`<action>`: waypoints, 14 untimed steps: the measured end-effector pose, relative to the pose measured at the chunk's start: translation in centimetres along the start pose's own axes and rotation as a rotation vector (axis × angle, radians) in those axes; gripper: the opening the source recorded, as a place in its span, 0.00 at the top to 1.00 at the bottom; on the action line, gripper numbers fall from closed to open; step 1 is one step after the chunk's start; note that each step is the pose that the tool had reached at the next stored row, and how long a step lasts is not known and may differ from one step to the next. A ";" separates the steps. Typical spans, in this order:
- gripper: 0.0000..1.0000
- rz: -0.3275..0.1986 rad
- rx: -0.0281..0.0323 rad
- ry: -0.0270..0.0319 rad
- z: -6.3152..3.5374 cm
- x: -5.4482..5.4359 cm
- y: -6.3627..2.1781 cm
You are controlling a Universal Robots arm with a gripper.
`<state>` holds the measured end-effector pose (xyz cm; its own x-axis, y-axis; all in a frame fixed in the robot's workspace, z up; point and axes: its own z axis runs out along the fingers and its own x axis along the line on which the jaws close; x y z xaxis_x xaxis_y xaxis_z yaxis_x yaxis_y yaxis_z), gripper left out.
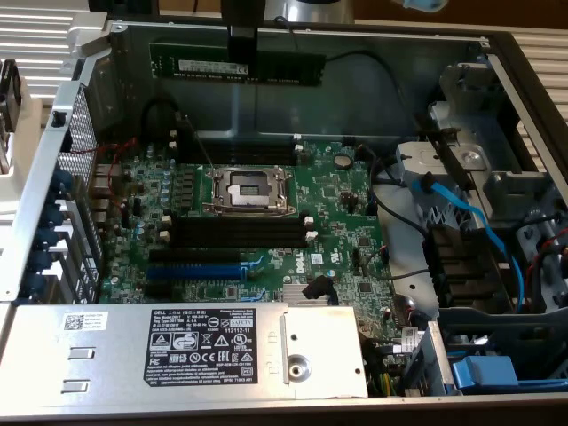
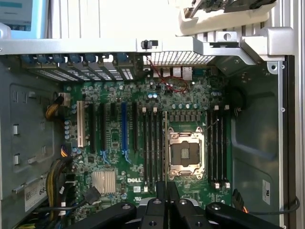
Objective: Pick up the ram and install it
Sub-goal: 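Insert the ram into the slot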
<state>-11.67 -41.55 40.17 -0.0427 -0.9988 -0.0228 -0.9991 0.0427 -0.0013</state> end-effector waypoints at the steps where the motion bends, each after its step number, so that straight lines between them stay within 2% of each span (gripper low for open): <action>1: 0.88 0.000 0.0007 -0.0002 0.03 0.0 0.01; 9: 0.88 -0.004 0.0027 -0.0011 0.16 0.0 0.12; 14: 0.88 -0.006 0.0062 -0.0030 0.59 0.0 0.12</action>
<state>-11.79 -41.55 39.57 -0.0371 -0.9990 -0.0258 -0.9993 0.0374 -0.0076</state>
